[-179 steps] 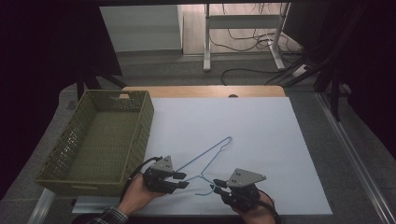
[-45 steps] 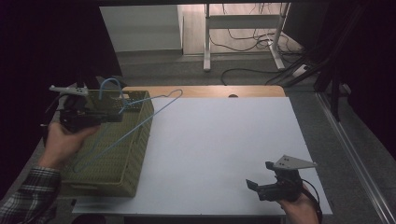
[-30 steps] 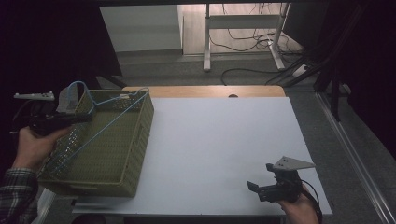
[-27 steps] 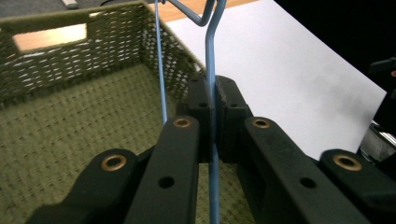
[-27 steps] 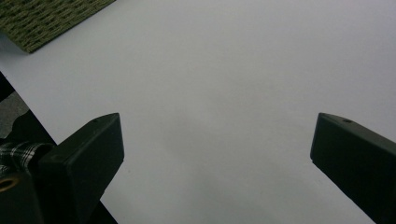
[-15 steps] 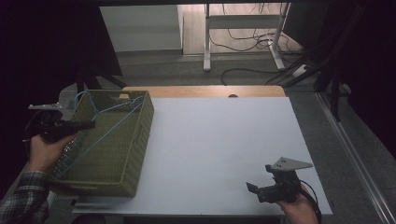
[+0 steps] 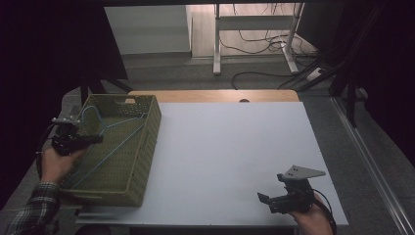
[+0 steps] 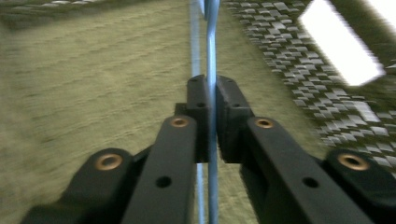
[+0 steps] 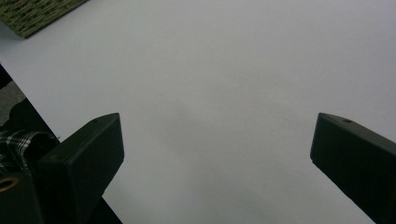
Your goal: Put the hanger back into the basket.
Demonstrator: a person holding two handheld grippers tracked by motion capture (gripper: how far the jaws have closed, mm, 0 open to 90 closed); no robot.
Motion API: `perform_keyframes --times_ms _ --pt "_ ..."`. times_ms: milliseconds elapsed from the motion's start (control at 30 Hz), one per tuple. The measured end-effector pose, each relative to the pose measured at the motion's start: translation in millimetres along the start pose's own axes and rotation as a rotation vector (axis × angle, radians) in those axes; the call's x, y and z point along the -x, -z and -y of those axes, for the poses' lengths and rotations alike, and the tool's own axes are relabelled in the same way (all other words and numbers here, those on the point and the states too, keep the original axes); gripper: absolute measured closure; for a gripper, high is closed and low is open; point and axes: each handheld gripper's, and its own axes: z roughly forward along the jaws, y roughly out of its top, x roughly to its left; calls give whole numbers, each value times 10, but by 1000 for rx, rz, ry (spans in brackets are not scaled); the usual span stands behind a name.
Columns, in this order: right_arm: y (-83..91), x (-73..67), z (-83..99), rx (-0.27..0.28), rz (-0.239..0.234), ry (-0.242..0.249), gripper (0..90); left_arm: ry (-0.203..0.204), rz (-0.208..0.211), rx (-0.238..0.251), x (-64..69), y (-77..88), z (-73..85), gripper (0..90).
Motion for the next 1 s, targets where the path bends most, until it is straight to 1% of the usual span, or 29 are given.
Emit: perform_keyframes --times_ms 33,100,133,167,200,233,267,300,333,400,433,467,500,567,667,700,733,767,800,900,933,967,1000 --pt "3 0 0 1 0 0 24 8 -13 11 0 24 4 719" --pt "8 3 0 6 2 0 24 25 -39 29 15 86 15 616" --pt "11 4 -1 7 3 -1 24 27 -47 44 40 135 26 577" --pt "17 8 -2 9 4 -2 24 25 -44 54 61 165 33 517" --pt "21 10 -4 9 6 -2 24 12 -39 71 104 215 47 486" --pt "22 12 -5 14 7 -2 24 10 -30 82 137 241 53 431" --pt "24 12 -6 14 7 -2 24 -5 -13 98 198 286 62 389" --pt "27 12 -7 17 8 -1 23 -14 -5 107 241 313 67 357" --pt "29 11 -8 18 9 0 24 -27 9 119 318 352 71 335" --pt "37 13 -11 24 9 -4 22 -49 38 141 460 406 75 228" --pt "39 14 -12 33 3 -13 19 -55 45 152 519 423 79 186" --pt "42 15 -13 38 0 -19 16 -66 49 176 619 446 84 146" --pt "49 17 -14 44 -2 -24 10 -71 56 187 677 456 88 96" --pt "60 22 -15 54 -5 -30 5 -85 96 206 850 479 106 68" --pt "74 26 -14 61 0 -33 2 -116 131 218 1081 482 154 36" --pt "78 31 -13 61 4 -30 2 -127 135 215 1136 477 168 27" --pt "79 32 -12 62 7 -30 1 -136 125 216 1224 467 199 18" --pt "84 36 -12 62 12 -26 1 -136 127 215 1273 455 220 21" --pt "87 38 -11 63 15 -22 1 -140 150 214 1338 434 255 21" --pt "111 52 -12 63 32 -13 0 -147 186 221 1472 371 355 24" --pt "119 59 -12 65 37 -11 0 -157 190 218 1530 337 403 23" --pt "135 72 -14 67 49 -5 0 -164 185 219 1564 318 432 22" --pt "146 82 -14 68 57 -2 0 -180 169 217 1612 287 479 21"
